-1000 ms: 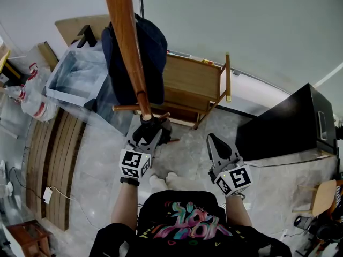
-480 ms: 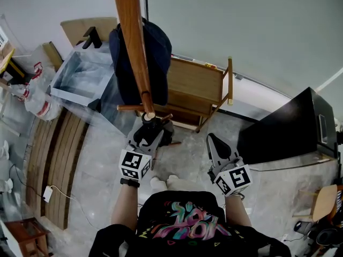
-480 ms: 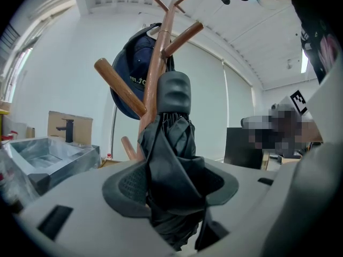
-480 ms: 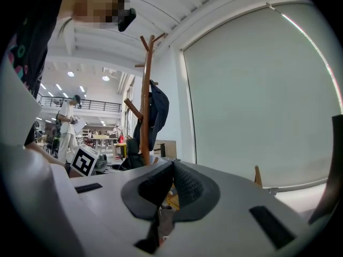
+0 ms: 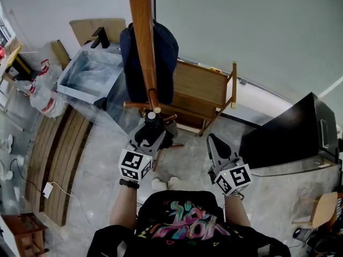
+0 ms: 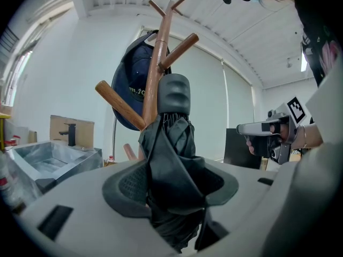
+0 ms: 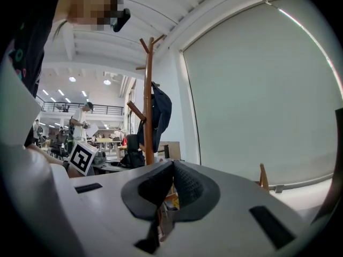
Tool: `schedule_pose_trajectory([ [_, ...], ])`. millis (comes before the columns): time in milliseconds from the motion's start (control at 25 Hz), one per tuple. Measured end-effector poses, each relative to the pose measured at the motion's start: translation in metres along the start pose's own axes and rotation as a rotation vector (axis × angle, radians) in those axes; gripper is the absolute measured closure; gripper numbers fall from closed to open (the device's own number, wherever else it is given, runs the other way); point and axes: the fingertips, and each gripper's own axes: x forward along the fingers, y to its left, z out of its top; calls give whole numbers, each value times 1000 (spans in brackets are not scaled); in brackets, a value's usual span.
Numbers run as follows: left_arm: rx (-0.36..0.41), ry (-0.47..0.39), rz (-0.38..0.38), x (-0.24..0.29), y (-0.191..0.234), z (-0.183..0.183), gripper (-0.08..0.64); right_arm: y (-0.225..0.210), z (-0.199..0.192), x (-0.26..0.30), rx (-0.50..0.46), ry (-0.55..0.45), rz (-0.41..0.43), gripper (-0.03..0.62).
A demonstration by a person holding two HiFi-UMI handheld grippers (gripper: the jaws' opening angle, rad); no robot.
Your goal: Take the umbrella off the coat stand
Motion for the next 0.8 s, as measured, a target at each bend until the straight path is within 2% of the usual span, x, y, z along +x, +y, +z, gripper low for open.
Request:
schedule_pose_trajectory([
  [560,14,-41,-19,-22,-17,27,313,6,3,-7,4,-3,13,577],
  [800,44,-58,-25,-34,-27,38,313,12,5,-9,-2,-17,35,577],
])
